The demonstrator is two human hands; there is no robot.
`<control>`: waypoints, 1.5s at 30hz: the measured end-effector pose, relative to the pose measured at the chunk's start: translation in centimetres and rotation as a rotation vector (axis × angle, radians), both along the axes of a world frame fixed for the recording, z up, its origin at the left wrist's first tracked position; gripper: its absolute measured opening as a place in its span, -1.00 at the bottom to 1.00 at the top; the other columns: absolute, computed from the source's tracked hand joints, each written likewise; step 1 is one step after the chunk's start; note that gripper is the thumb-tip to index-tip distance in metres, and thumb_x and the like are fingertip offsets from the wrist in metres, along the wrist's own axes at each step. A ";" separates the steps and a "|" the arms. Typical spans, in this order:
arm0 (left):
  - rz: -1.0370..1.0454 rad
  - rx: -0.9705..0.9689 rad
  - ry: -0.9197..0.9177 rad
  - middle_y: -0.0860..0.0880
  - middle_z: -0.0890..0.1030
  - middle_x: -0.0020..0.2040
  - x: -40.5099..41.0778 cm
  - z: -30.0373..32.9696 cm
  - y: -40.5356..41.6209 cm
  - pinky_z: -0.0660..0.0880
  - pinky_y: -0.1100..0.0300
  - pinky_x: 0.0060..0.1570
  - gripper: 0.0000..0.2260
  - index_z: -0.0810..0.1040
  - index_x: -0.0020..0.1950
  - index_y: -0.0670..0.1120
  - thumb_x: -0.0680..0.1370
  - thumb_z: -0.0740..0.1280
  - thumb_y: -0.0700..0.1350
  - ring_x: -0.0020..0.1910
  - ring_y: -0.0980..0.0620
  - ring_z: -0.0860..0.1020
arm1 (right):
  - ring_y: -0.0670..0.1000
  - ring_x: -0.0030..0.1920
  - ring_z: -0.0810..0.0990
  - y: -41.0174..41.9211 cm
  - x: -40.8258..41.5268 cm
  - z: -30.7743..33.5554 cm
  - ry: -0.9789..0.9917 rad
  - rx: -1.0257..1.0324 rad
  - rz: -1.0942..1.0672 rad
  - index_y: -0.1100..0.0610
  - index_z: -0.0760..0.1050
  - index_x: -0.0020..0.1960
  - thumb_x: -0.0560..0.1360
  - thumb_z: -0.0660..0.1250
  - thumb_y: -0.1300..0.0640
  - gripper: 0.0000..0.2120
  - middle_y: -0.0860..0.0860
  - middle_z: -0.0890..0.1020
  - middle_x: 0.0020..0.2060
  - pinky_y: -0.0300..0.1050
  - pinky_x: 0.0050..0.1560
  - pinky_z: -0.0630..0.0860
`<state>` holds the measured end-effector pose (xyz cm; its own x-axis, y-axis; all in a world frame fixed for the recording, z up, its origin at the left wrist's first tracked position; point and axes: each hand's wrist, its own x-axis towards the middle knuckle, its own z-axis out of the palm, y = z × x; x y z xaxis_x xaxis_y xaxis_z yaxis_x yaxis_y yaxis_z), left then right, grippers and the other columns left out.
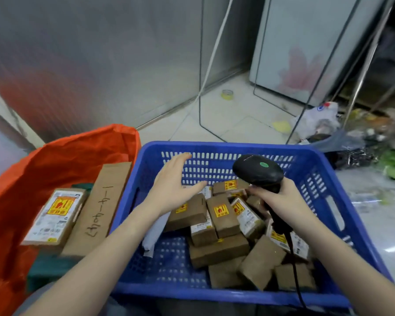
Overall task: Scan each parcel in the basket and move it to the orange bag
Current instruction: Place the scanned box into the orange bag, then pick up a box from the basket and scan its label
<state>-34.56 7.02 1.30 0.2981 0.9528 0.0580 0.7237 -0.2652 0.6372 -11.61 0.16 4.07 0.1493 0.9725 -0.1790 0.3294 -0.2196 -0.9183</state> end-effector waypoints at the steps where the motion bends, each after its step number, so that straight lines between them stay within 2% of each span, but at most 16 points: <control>1: -0.009 -0.027 0.011 -0.02 0.29 0.47 0.8 -1.0 0.4 0.21 0.06 0.42 -0.32 0.20 0.51 -0.09 0.49 0.40 0.09 0.45 0.00 0.25 | -0.07 -0.43 0.47 0.1 0.7 -0.8 0.016 -0.005 -0.022 0.20 0.52 -0.10 0.47 0.38 0.29 -0.96 0.10 0.48 -0.41 -0.38 -0.47 0.38; 3: -0.027 -0.088 0.041 -0.03 0.28 0.48 1.9 -3.1 1.2 0.22 0.04 0.43 -0.32 0.18 0.52 -0.10 0.51 0.39 0.07 0.46 -0.01 0.24 | -0.09 -0.41 0.50 0.7 1.8 -2.7 0.018 -0.040 -0.055 0.22 0.54 -0.04 0.48 0.38 0.28 -0.92 0.10 0.53 -0.38 -0.41 -0.46 0.41; 5: -0.047 -0.146 0.080 -0.03 0.25 0.50 2.5 -5.5 2.1 0.21 0.07 0.42 -0.31 0.16 0.53 -0.09 0.51 0.39 0.06 0.47 0.00 0.22 | -0.16 -0.49 0.50 1.3 2.5 -4.9 0.008 -0.091 -0.052 0.22 0.54 -0.02 0.47 0.39 0.25 -0.90 0.00 0.54 -0.46 -0.37 -0.47 0.41; 8: -0.056 -0.220 0.151 -0.03 0.21 0.52 2.9 -9.4 3.4 0.18 0.09 0.43 -0.26 0.11 0.54 -0.08 0.49 0.41 0.08 0.48 -0.01 0.19 | -0.20 -0.56 0.46 2.4 2.9 -8.0 0.011 -0.156 -0.027 0.18 0.51 -0.13 0.47 0.40 0.23 -0.94 -0.02 0.50 -0.52 -0.37 -0.49 0.37; 11: -0.069 -0.266 0.243 -0.04 0.14 0.56 2.8 -13.7 4.7 0.15 0.09 0.45 -0.18 0.06 0.56 -0.07 0.46 0.43 0.11 0.51 -0.02 0.14 | -0.20 -0.58 0.44 3.6 2.6 -10.7 0.020 -0.172 -0.019 0.12 0.46 -0.26 0.46 0.38 0.25 -0.84 -0.07 0.48 -0.60 -0.39 -0.51 0.34; 14: -0.134 -0.340 0.355 -0.05 0.03 0.58 2.5 -17.5 5.9 0.13 0.04 0.48 -0.10 -0.02 0.58 -0.06 0.43 0.47 0.06 0.54 -0.05 0.06 | -0.21 -0.55 0.47 4.6 2.3 -13.3 -0.002 -0.190 -0.008 0.09 0.45 -0.30 0.46 0.38 0.24 -0.80 -0.13 0.50 -0.62 -0.41 -0.47 0.35; 19: -0.280 -0.394 0.598 -0.05 -0.04 0.59 1.5 -22.8 6.8 0.08 -0.07 0.49 0.01 -0.16 0.58 0.02 0.38 0.50 0.00 0.55 -0.08 -0.01 | -0.13 -0.38 0.49 5.6 1.8 -17.7 -0.044 -0.240 0.047 0.00 0.43 -0.28 0.42 0.41 0.21 -0.79 -0.22 0.51 -0.58 -0.26 -0.30 0.36; 21: -0.321 -0.409 0.663 -0.03 -0.08 0.59 1.3 -24.2 6.6 0.04 -0.09 0.50 0.00 -0.19 0.57 0.08 0.40 0.48 0.00 0.56 -0.08 -0.05 | -0.13 -0.39 0.50 5.8 1.6 -18.8 -0.039 -0.271 0.072 0.04 0.47 -0.24 0.43 0.40 0.21 -0.85 -0.15 0.52 -0.56 -0.24 -0.31 0.38; 23: -0.349 -0.414 0.693 0.00 -0.13 0.59 1.4 -25.0 6.3 0.01 -0.08 0.51 -0.03 -0.20 0.57 0.14 0.43 0.46 -0.05 0.56 -0.07 -0.08 | -0.18 -0.47 0.50 5.9 1.3 -19.6 -0.038 -0.310 0.095 0.13 0.52 -0.13 0.45 0.39 0.21 -0.95 -0.07 0.52 -0.51 -0.26 -0.37 0.41; 26: -0.356 -0.344 0.701 0.00 -0.12 0.59 1.7 -25.5 6.1 0.05 -0.06 0.49 -0.09 -0.13 0.56 0.19 0.45 0.44 -0.10 0.56 -0.08 -0.06 | -0.19 -0.52 0.50 5.8 1.2 -20.5 -0.053 -0.350 0.113 0.15 0.51 -0.03 0.46 0.38 0.19 -0.89 -0.02 0.53 -0.49 -0.37 -0.45 0.40; 30: -0.327 -0.282 0.691 -0.08 0.04 0.55 2.5 -24.8 5.8 0.25 -0.03 0.39 -0.24 0.09 0.50 0.11 0.42 0.44 -0.14 0.50 -0.15 0.15 | -0.16 -0.51 0.52 5.6 1.4 -20.6 -0.053 -0.367 0.107 0.15 0.51 -0.04 0.46 0.38 0.18 -0.90 -0.05 0.53 -0.52 -0.35 -0.43 0.41; 34: -0.335 -0.214 0.773 -0.13 0.14 0.49 3.6 -23.4 5.5 0.43 0.02 0.20 -0.36 0.15 0.43 -0.01 0.46 0.41 -0.12 0.38 -0.15 0.33 | -0.20 -0.53 0.50 6.0 1.6 -18.7 -0.040 -0.331 0.085 0.10 0.49 -0.14 0.46 0.38 0.19 -0.93 -0.07 0.52 -0.52 -0.35 -0.42 0.42; 37: -0.348 -0.225 0.812 -0.18 0.07 0.53 3.9 -23.0 4.6 0.48 0.04 0.17 -0.39 0.12 0.45 -0.01 0.51 0.37 -0.12 0.41 -0.18 0.31 | -0.15 -0.44 0.53 6.4 1.6 -16.7 -0.007 -0.266 0.057 0.06 0.49 -0.16 0.42 0.40 0.22 -0.89 -0.09 0.53 -0.55 -0.22 -0.33 0.47; 40: -0.334 -0.249 0.852 -0.23 -0.05 0.57 3.5 -23.0 3.2 0.45 0.05 0.21 -0.43 0.08 0.49 0.04 0.58 0.30 -0.08 0.47 -0.23 0.21 | -0.07 -0.30 0.56 6.3 1.3 -15.1 0.014 -0.226 0.066 0.05 0.51 -0.11 0.43 0.41 0.21 -0.89 -0.07 0.55 -0.41 -0.21 -0.25 0.47; 43: -0.339 -0.291 0.882 -0.23 0.03 0.55 2.9 -22.6 2.6 0.44 0.03 0.21 -0.49 0.10 0.49 0.09 0.61 0.26 -0.04 0.45 -0.24 0.20 | -0.08 -0.28 0.55 6.1 0.6 -13.7 0.006 -0.203 0.085 0.02 0.49 -0.12 0.44 0.41 0.19 -0.88 -0.07 0.55 -0.37 -0.24 -0.26 0.46; 45: -0.336 -0.267 0.874 -0.22 0.15 0.51 2.7 -21.7 2.5 0.45 0.03 0.17 -0.55 0.17 0.45 0.04 0.60 0.25 -0.03 0.39 -0.21 0.29 | -0.13 -0.30 0.54 5.8 0.2 -12.4 -0.026 -0.176 0.104 -0.03 0.48 -0.15 0.44 0.41 0.18 -0.85 -0.14 0.54 -0.43 -0.30 -0.29 0.41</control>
<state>-31.83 9.57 -20.37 0.3927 0.7598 -0.5182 0.8827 -0.4695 -0.0194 -11.43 5.96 -8.35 0.0565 0.9370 -0.3448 0.3820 -0.3394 -0.8596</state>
